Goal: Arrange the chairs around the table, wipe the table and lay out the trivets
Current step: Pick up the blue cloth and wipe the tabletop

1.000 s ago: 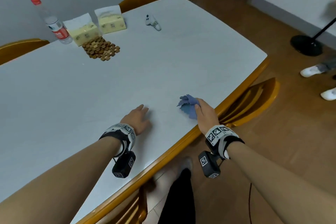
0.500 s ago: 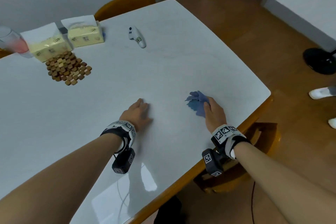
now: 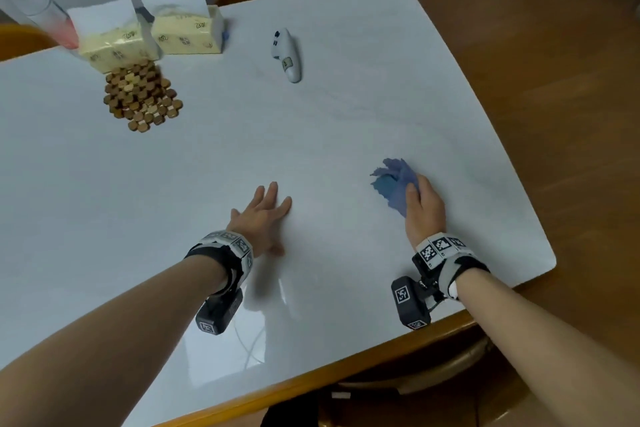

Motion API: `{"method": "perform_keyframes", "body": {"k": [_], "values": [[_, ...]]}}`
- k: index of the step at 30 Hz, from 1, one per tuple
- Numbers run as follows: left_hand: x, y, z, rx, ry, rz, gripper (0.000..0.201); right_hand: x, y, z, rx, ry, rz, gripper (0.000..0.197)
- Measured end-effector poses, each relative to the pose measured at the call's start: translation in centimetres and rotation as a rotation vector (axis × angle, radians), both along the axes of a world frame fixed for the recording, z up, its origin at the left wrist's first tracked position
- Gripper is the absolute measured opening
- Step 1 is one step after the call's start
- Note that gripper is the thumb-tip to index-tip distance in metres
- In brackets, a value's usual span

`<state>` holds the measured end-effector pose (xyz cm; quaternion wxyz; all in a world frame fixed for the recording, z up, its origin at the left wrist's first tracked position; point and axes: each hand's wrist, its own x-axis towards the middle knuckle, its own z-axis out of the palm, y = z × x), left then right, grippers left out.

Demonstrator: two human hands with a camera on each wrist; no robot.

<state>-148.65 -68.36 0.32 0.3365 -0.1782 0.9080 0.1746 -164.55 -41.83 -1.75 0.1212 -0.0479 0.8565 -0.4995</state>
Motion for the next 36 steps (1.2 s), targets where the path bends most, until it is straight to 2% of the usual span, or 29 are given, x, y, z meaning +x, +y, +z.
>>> {"method": "perform_keyframes", "body": {"k": [8,11,12,15,20,24,28,32,36], "values": [[-0.6,0.2,1.0,-0.010,-0.035,0.008,0.102,-5.4,-3.9,0.7,-0.058,-0.077,0.139,0.023],[-2.0,0.4,2.1,-0.088,0.086,-0.001,0.085,-6.7,-4.3,1.6,-0.076,-0.082,0.141,0.024],[-2.8,0.6,2.4,-0.093,0.132,0.020,0.085,-7.3,-4.1,2.0,-0.085,-0.078,0.124,0.026],[-6.1,2.1,2.2,-0.038,0.170,0.023,0.100,-9.4,-1.9,3.3,-0.072,-0.037,0.058,0.030],[-11.0,6.9,0.4,-0.001,0.178,-0.151,0.112,-12.3,5.4,4.0,0.071,0.042,-0.058,0.031],[-13.3,10.0,-0.5,-0.006,0.206,-0.241,0.114,-12.3,10.9,4.1,0.152,0.072,-0.126,0.030],[-14.1,11.7,-0.4,-0.013,0.205,-0.298,0.113,-11.2,13.9,3.6,0.165,0.069,-0.191,0.028],[-13.0,11.9,-0.1,-0.019,0.233,-0.275,0.109,-9.6,13.9,3.2,0.143,0.043,-0.168,0.031],[-9.4,10.0,0.2,-0.023,0.224,-0.183,0.105,-8.1,11.3,2.9,0.142,0.021,-0.087,0.032]]}}
